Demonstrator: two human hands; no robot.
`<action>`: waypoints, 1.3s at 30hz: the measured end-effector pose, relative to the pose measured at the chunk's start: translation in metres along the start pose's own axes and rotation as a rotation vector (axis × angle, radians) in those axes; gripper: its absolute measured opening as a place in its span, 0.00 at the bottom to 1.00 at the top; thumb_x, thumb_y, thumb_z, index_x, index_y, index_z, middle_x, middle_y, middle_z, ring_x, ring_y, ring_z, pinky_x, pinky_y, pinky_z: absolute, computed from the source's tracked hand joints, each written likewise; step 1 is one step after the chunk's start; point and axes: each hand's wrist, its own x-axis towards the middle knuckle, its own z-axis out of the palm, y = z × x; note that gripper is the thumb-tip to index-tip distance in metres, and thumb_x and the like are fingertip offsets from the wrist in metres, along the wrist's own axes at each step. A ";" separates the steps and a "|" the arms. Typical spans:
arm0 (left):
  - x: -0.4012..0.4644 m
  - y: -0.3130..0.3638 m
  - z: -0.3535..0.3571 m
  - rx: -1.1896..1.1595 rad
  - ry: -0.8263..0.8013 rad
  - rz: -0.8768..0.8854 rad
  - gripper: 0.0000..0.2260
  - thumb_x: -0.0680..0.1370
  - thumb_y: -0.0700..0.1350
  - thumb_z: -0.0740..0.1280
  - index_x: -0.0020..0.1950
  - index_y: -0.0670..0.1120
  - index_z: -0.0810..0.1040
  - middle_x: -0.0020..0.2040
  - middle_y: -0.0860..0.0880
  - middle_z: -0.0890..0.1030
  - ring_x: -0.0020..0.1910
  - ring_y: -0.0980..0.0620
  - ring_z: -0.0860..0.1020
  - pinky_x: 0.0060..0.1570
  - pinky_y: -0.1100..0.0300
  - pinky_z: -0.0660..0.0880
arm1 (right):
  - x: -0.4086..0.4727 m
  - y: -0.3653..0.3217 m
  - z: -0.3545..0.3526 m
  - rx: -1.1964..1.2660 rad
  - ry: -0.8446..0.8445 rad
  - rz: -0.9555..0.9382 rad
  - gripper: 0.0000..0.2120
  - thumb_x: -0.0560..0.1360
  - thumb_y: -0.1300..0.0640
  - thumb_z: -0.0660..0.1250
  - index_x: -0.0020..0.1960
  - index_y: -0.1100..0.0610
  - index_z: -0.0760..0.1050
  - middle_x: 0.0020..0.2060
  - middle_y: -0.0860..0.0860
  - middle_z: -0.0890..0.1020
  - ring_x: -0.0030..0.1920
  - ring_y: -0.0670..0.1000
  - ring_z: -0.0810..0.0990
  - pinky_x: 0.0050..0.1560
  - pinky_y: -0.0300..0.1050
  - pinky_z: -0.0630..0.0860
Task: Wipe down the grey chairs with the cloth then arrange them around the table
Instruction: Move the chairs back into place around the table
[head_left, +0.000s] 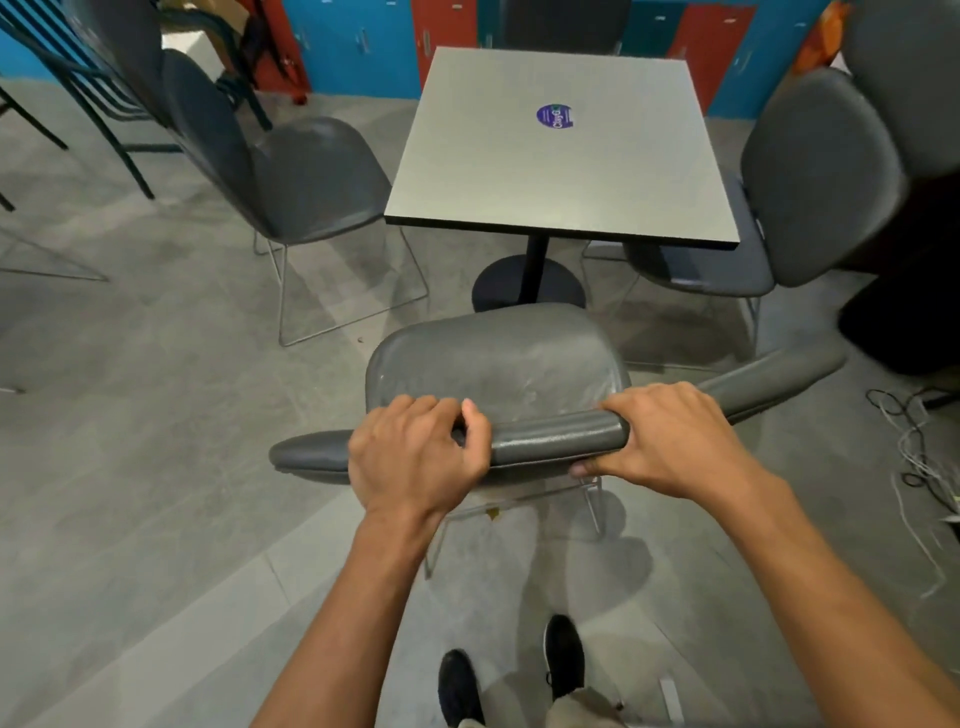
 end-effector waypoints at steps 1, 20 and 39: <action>0.009 -0.006 0.004 -0.011 -0.005 0.010 0.17 0.75 0.50 0.66 0.26 0.47 0.75 0.24 0.50 0.74 0.25 0.47 0.72 0.31 0.60 0.55 | 0.004 -0.002 0.000 -0.001 0.012 0.004 0.31 0.65 0.19 0.62 0.49 0.45 0.77 0.43 0.44 0.80 0.48 0.50 0.80 0.47 0.48 0.68; 0.132 -0.007 0.062 -0.107 0.029 0.096 0.20 0.78 0.49 0.63 0.25 0.48 0.67 0.24 0.54 0.63 0.25 0.49 0.64 0.31 0.59 0.53 | 0.088 0.033 -0.011 -0.029 0.253 0.171 0.47 0.57 0.13 0.48 0.58 0.42 0.80 0.42 0.44 0.82 0.47 0.49 0.81 0.43 0.44 0.75; 0.175 0.008 0.087 -0.102 0.036 0.115 0.20 0.78 0.48 0.64 0.26 0.50 0.67 0.24 0.54 0.64 0.24 0.50 0.64 0.31 0.59 0.59 | 0.133 0.064 -0.023 -0.025 0.238 0.184 0.44 0.58 0.12 0.49 0.56 0.40 0.80 0.41 0.43 0.80 0.45 0.47 0.79 0.43 0.44 0.75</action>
